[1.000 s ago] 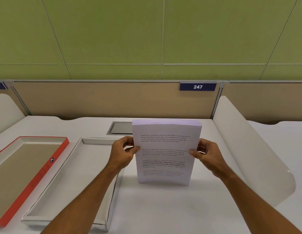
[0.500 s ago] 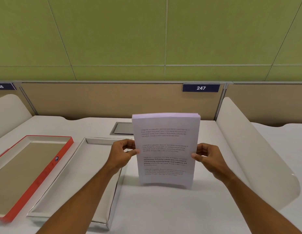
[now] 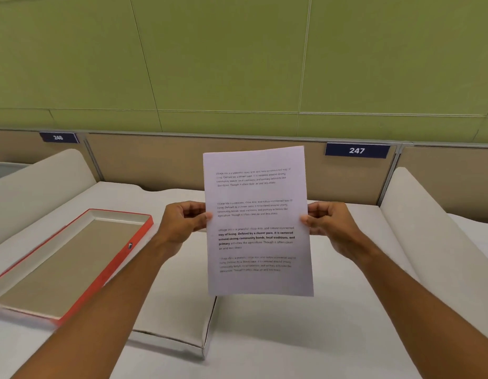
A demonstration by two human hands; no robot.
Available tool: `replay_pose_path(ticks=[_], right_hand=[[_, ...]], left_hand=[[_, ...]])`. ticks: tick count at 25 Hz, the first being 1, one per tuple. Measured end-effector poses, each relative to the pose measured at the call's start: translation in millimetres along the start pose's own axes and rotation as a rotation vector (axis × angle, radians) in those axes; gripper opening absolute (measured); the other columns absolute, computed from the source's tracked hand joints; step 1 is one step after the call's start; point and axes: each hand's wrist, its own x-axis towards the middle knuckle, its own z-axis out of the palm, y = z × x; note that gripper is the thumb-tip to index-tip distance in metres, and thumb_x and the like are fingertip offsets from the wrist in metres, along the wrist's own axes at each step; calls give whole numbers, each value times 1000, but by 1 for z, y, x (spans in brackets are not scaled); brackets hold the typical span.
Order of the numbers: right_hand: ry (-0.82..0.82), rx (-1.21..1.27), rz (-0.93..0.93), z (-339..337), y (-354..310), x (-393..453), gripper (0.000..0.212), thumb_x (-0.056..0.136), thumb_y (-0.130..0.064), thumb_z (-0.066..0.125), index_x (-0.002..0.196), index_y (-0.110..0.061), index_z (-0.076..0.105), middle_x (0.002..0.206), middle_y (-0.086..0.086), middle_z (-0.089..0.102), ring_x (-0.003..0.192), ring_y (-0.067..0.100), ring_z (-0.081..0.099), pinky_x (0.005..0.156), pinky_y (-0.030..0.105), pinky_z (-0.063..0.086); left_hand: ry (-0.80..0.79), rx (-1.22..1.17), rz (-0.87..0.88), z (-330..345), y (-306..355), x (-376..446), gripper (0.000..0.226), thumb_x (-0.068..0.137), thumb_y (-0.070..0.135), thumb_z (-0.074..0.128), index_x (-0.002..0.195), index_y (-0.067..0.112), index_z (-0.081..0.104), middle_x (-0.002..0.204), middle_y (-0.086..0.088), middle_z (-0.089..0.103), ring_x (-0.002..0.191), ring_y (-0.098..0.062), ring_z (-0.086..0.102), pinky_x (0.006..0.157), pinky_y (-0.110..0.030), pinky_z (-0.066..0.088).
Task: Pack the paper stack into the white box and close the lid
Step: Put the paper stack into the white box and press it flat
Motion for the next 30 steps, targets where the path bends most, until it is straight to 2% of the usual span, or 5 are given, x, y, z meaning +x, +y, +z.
replay_pose_path(ticks=[7, 11, 17, 22, 30], right_hand=[[81, -2, 206, 111, 26, 27, 9, 81, 0, 71, 86, -4, 77, 81, 6, 79, 70, 19, 74, 57, 27, 57], [207, -19, 370, 178, 50, 40, 13, 81, -2, 73, 76, 5, 63, 75, 10, 76, 64, 21, 75, 52, 26, 57], [353, -61, 607, 240, 90, 51, 4, 81, 5, 68, 82, 4, 63, 84, 17, 76, 62, 23, 76, 48, 27, 58], [397, -242, 686, 259, 116, 55, 7, 82, -2, 66, 86, 2, 61, 86, 17, 75, 70, 29, 75, 63, 40, 64], [412, -478, 702, 279, 120, 60, 14, 85, -12, 65, 88, -3, 56, 88, 12, 70, 72, 28, 70, 54, 30, 58]], left_hand=[[16, -33, -192, -98, -25, 29, 10, 78, -2, 75, 85, 4, 72, 75, -2, 79, 71, -16, 75, 60, -23, 59], [-29, 26, -358, -146, -51, 54, 7, 79, -4, 73, 79, 1, 68, 66, -2, 77, 62, -16, 75, 51, -22, 58], [45, 134, -541, -172, -95, 81, 29, 76, -17, 70, 66, 6, 55, 80, -13, 71, 61, -25, 72, 49, -33, 61], [-6, 277, -633, -175, -127, 91, 22, 75, -8, 75, 93, -11, 63, 102, -25, 72, 84, -34, 73, 73, -44, 62], [-80, 534, -585, -169, -141, 95, 28, 75, 6, 80, 94, -1, 60, 108, -19, 71, 88, -32, 71, 66, -34, 62]])
